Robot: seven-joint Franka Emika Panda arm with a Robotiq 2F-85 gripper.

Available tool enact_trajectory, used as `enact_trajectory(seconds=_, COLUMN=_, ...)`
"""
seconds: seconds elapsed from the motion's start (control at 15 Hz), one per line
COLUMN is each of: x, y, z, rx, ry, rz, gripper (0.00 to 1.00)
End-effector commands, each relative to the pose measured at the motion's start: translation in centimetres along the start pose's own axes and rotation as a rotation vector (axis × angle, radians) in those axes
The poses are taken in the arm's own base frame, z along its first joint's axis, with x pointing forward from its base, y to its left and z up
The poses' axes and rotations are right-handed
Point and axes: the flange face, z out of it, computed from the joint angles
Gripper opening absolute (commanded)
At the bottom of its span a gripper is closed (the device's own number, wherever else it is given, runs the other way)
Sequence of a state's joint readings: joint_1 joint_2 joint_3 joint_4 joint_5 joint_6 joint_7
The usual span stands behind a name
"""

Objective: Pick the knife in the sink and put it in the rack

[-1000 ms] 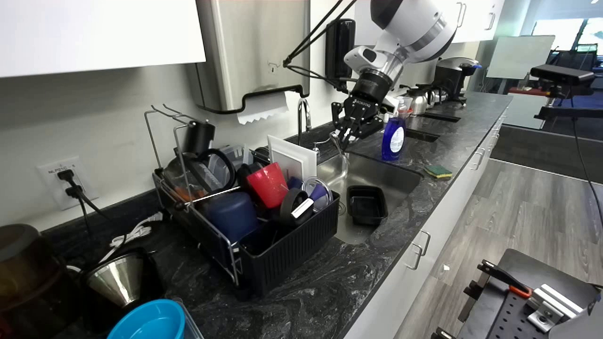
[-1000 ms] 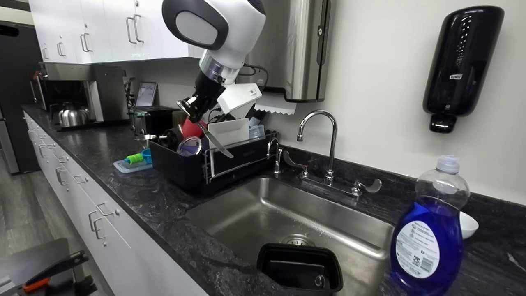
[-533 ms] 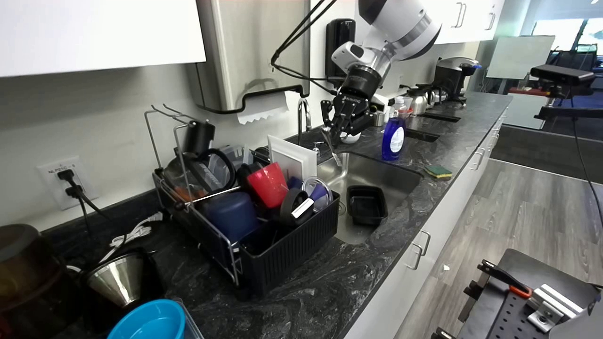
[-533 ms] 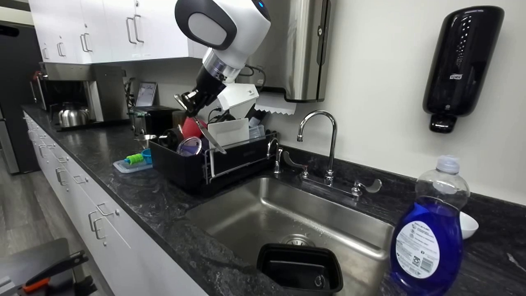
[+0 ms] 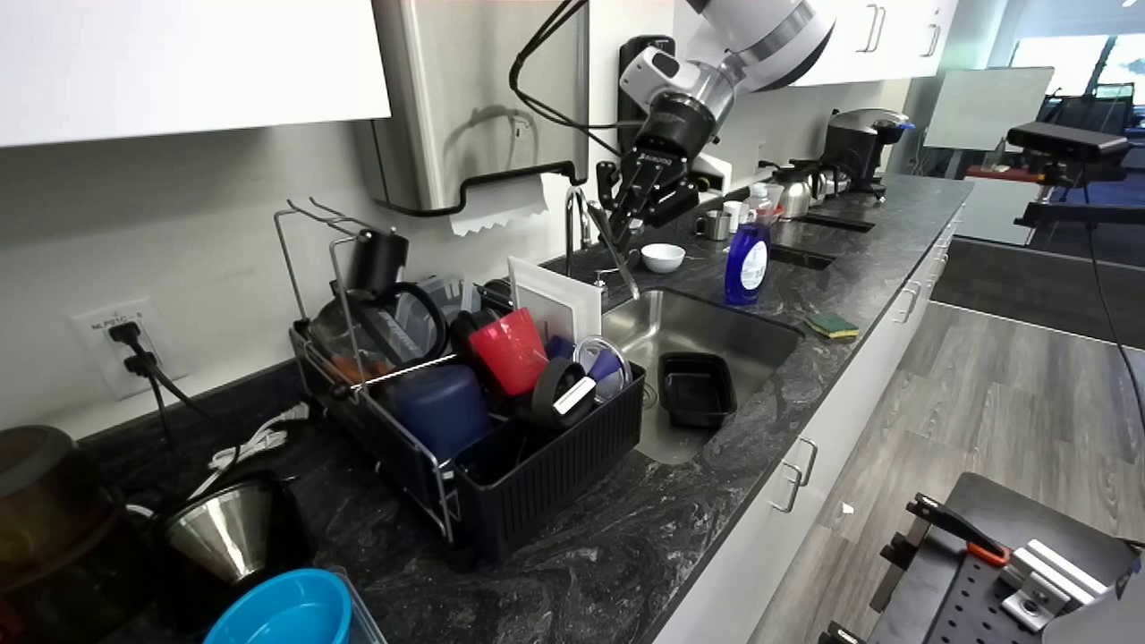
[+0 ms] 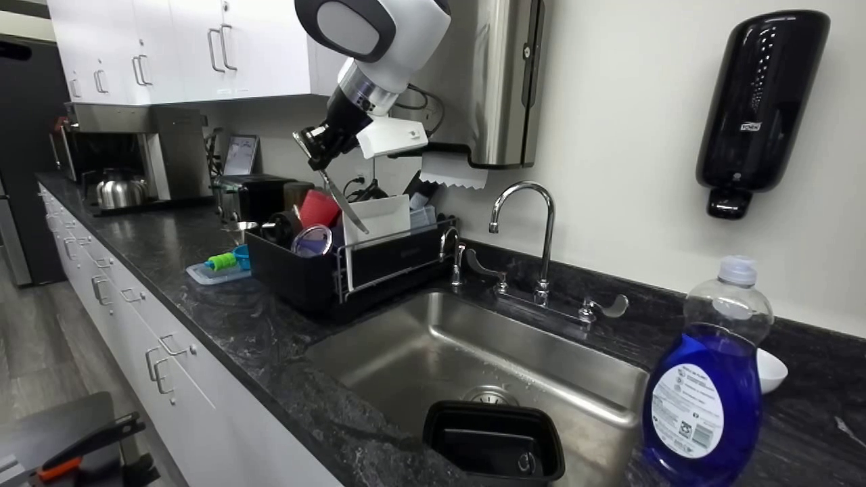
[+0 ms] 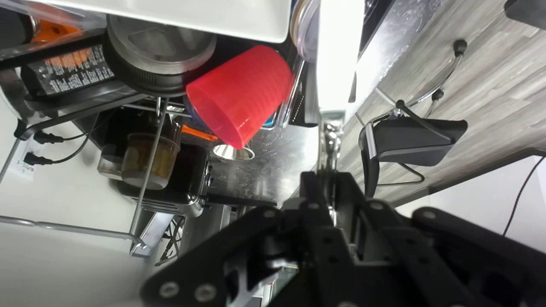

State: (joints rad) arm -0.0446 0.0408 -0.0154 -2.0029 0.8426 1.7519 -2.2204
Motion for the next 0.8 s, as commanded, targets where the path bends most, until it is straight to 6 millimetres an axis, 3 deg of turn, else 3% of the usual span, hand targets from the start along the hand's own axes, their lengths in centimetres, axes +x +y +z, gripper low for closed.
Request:
enact_trajectory(seconds=0.0, x=1.2, y=0.3, z=-0.2, rx=-0.015, ry=0.047, rz=0.054, gripper=0.04)
enact_trajectory(seconds=0.27, x=1.2, y=0.2, z=-0.5, rx=-0.038, ry=0.076, rz=0.146, gripper=0.04)
enact_trajectory(seconds=0.73, x=-1.5, y=-0.1, z=-1.6, rx=-0.075, ry=0.081, rz=0.24, gripper=0.04)
